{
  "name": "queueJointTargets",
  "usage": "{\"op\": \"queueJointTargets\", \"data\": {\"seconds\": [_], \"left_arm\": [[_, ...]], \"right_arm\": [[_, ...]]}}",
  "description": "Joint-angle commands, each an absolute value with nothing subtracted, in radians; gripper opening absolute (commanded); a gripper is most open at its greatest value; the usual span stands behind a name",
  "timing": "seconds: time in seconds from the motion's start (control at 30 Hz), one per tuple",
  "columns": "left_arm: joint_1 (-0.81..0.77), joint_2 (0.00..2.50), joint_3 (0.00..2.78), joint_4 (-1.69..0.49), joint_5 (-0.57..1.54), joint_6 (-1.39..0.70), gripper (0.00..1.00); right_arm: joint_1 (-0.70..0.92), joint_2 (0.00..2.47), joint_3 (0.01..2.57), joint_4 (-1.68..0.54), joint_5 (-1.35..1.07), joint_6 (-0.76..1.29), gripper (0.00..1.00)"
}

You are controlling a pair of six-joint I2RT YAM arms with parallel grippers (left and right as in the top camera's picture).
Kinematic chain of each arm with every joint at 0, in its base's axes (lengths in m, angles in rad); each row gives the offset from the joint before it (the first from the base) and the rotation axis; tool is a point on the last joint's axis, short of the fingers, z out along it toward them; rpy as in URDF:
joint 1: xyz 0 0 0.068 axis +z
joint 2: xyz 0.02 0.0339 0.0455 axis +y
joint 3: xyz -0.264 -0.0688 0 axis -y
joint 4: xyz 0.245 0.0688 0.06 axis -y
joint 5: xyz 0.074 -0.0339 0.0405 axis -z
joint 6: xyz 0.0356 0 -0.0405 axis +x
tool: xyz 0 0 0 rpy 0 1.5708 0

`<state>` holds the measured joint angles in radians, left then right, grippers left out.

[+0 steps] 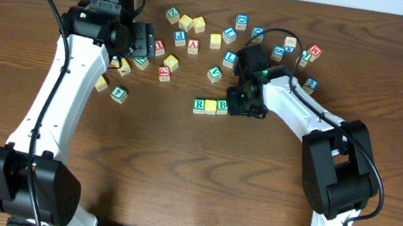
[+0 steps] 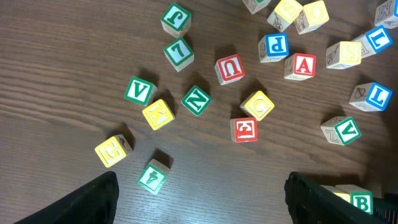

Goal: Spell out ROBOT

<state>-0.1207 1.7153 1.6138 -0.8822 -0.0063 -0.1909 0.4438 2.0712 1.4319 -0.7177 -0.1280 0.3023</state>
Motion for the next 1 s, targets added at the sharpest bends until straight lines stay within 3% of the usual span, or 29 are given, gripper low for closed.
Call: {"op": "queueJointTargets", "data": {"seconds": [0.0, 0.97], "left_arm": [[-0.121, 1.726, 1.604, -0.882, -0.012, -0.203, 0.85], [-0.121, 1.726, 1.604, -0.882, -0.011, -0.203, 0.84]], "right_arm": [[0.464, 2.080, 1.430, -0.722, -0.142, 0.290, 0.35], [0.467, 2.080, 1.430, -0.733, -0.149, 0.290, 0.35]]}}
